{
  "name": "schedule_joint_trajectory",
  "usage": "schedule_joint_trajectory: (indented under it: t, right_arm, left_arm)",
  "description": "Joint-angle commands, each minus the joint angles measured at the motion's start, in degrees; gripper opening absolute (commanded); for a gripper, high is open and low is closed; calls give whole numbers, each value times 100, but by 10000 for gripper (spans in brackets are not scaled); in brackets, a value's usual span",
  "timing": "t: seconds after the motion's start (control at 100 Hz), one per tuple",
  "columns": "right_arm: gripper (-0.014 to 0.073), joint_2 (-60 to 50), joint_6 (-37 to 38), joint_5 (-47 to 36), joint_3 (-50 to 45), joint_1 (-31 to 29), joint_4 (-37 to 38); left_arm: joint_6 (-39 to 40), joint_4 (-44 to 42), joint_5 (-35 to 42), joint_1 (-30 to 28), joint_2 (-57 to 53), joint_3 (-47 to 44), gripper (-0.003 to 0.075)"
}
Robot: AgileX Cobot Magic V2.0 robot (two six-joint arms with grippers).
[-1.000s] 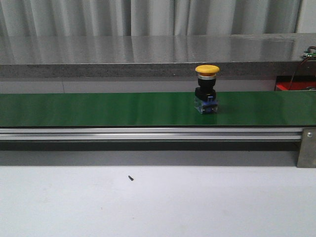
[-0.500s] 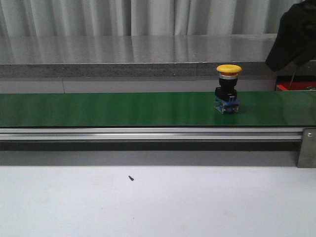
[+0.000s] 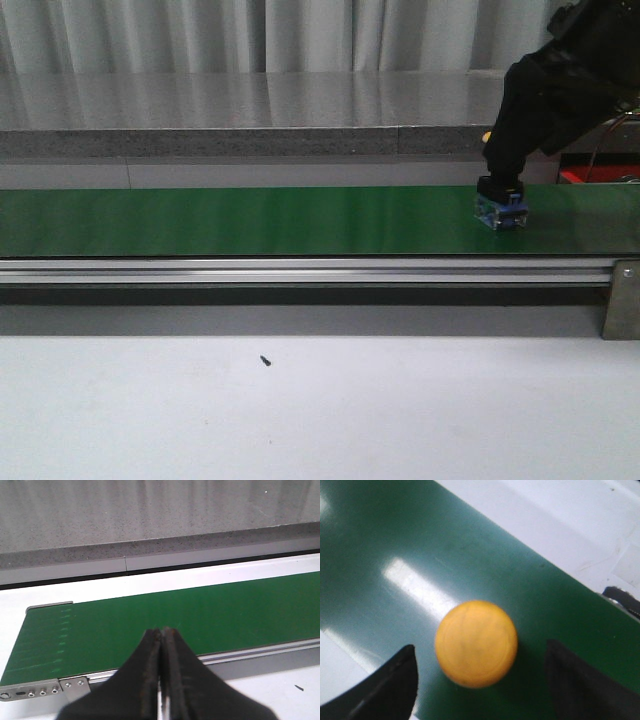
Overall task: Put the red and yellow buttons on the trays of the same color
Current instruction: 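Grasp the second yellow button at the belt's end with the right gripper, then place the second yellow button in the yellow tray and release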
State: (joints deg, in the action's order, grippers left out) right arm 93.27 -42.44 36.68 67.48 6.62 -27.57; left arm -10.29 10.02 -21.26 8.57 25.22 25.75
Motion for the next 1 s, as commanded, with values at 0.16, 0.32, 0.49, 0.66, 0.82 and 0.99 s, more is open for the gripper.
schedule_joint_trajectory:
  t: [0.16, 0.32, 0.49, 0.66, 0.82, 0.99]
  right_arm:
    - [457, 31, -54, -421, 176, -3, -141]
    - [246, -24, -40, -387, 176, -3, -135]
    - [237, -325, 122, -161, 176, -142, -117]
    - [237, -839, 471, 315, 169, -703, -82]
    - [237, -1405, 549, 638, 150, -1568, -67]
    - [237, -1739, 554, 730, 150, -2684, -67]
  left_arm:
    - [20, 77, 471, 40, 19, 174, -20]
    - [20, 77, 471, 40, 19, 174, -20]
    - [20, 77, 471, 40, 19, 174, -20]
    - [20, 77, 471, 40, 19, 174, -20]
    - [20, 77, 471, 40, 19, 174, -20]
    - [20, 77, 471, 40, 19, 174, -20]
